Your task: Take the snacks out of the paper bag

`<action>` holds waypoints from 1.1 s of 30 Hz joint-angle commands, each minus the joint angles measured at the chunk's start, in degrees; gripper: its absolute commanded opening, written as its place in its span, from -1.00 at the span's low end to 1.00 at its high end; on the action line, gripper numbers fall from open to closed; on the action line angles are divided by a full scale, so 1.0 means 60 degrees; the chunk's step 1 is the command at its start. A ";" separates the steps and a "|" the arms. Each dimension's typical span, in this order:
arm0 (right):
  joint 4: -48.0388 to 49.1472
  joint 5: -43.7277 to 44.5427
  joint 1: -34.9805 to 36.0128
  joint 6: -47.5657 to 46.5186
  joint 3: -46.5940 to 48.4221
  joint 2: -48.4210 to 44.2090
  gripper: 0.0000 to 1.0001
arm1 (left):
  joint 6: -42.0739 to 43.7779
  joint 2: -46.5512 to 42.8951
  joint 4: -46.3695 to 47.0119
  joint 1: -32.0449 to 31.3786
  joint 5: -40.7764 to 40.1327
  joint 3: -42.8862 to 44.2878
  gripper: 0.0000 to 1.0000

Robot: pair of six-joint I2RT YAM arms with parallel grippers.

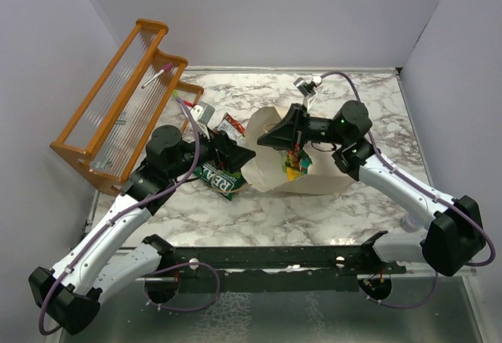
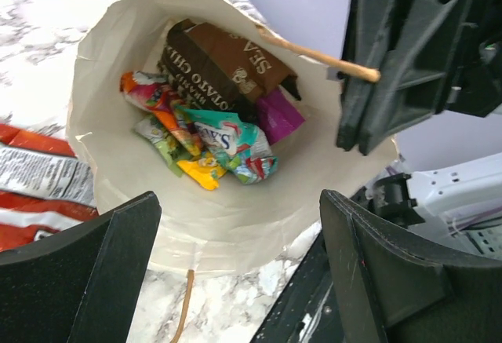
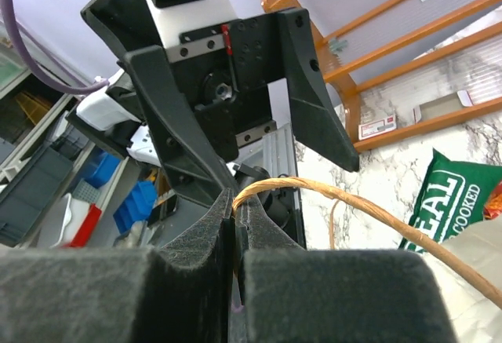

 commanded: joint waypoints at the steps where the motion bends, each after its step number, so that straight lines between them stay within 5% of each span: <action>1: -0.0171 0.0221 0.0284 -0.0314 0.0522 0.0355 -0.97 | 0.0410 -0.0275 -0.0652 -0.0009 -0.0887 -0.0274 0.72; 10: -0.5641 0.2156 0.0279 -0.4734 0.1741 -0.1189 -0.97 | -0.0490 -0.0265 0.0597 -0.0019 0.0098 -0.1054 0.72; 14: -0.6414 0.1519 0.0279 -0.5667 0.1664 -0.1788 -0.97 | -0.0673 -0.0021 0.0942 -0.0023 0.0041 -0.1247 0.71; 21: -0.8324 0.0485 0.0279 -0.6842 0.1200 -0.2517 -0.97 | 0.0339 0.0132 -0.0628 -0.0024 -0.1451 -0.0665 0.72; 33: -0.9008 0.2366 0.0279 -0.7398 0.0691 -0.5023 -0.97 | -0.0720 0.0176 0.0783 -0.0051 -0.0272 -0.1627 0.72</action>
